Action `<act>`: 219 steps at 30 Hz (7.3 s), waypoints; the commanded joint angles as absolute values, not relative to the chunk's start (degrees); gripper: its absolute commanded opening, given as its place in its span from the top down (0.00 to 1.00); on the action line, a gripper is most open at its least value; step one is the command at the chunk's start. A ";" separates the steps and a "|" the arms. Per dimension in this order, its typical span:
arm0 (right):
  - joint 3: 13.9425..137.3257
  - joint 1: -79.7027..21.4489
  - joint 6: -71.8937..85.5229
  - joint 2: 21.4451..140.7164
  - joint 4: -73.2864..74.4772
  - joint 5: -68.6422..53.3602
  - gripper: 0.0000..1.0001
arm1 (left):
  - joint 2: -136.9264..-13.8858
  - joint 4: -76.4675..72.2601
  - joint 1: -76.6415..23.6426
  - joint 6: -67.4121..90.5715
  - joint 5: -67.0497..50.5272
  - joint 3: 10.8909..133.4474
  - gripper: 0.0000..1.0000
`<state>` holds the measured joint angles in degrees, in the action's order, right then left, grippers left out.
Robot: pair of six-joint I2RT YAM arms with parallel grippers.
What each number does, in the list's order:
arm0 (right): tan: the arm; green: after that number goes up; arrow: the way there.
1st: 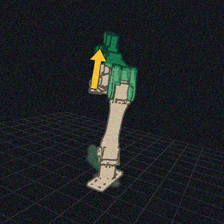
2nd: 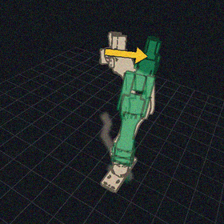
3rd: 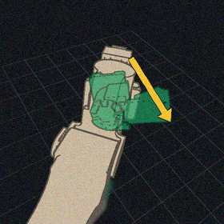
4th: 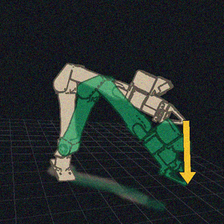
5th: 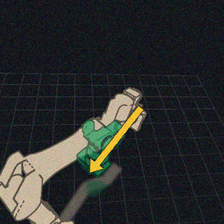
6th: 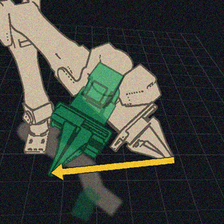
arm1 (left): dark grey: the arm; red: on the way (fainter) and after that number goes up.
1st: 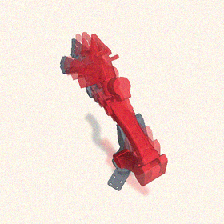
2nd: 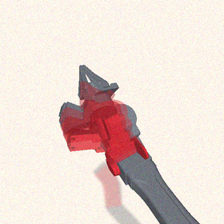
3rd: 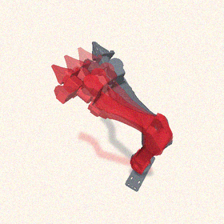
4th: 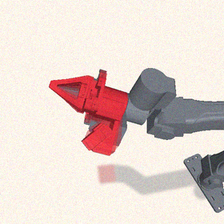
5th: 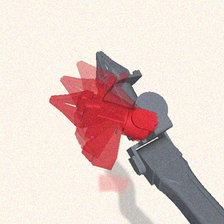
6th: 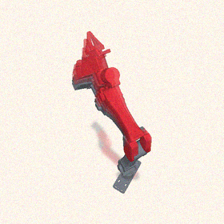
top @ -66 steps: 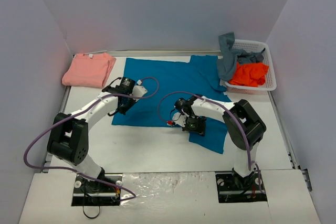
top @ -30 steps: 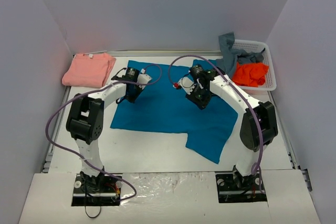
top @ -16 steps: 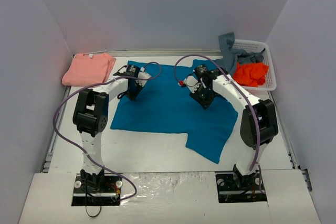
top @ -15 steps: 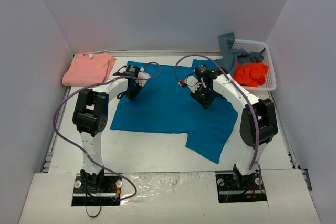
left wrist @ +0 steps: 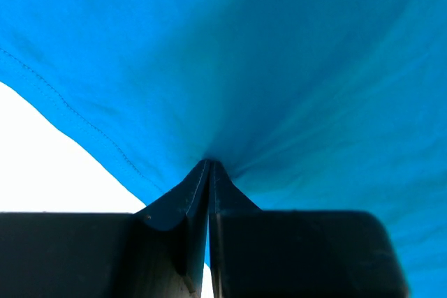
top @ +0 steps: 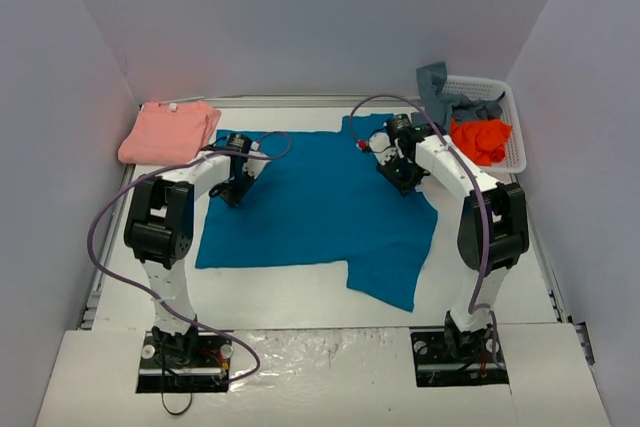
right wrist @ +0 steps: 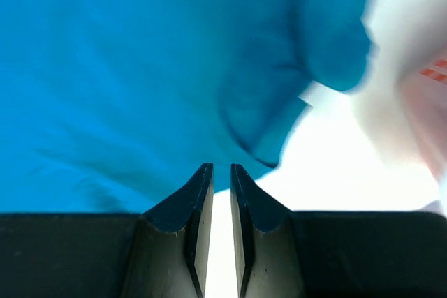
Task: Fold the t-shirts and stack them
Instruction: Flatten out the tshirt
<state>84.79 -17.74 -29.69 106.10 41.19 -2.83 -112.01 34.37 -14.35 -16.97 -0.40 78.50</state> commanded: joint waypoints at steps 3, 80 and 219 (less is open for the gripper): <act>87.45 -16.08 -27.16 107.84 39.29 1.67 0.89 | -107.06 40.25 -12.39 -18.54 2.46 74.10 0.98; 147.30 -13.89 -21.79 162.77 18.99 12.03 1.00 | -78.92 34.54 -10.99 -14.85 6.50 68.03 0.98; 86.06 -19.51 -21.80 106.36 22.76 11.97 0.78 | -93.27 36.31 -10.98 -13.26 -0.98 84.69 0.66</act>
<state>89.14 -19.49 -22.46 112.29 17.82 14.24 -98.78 34.02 -10.50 -10.33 -2.76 90.02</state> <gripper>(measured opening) 0.214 0.339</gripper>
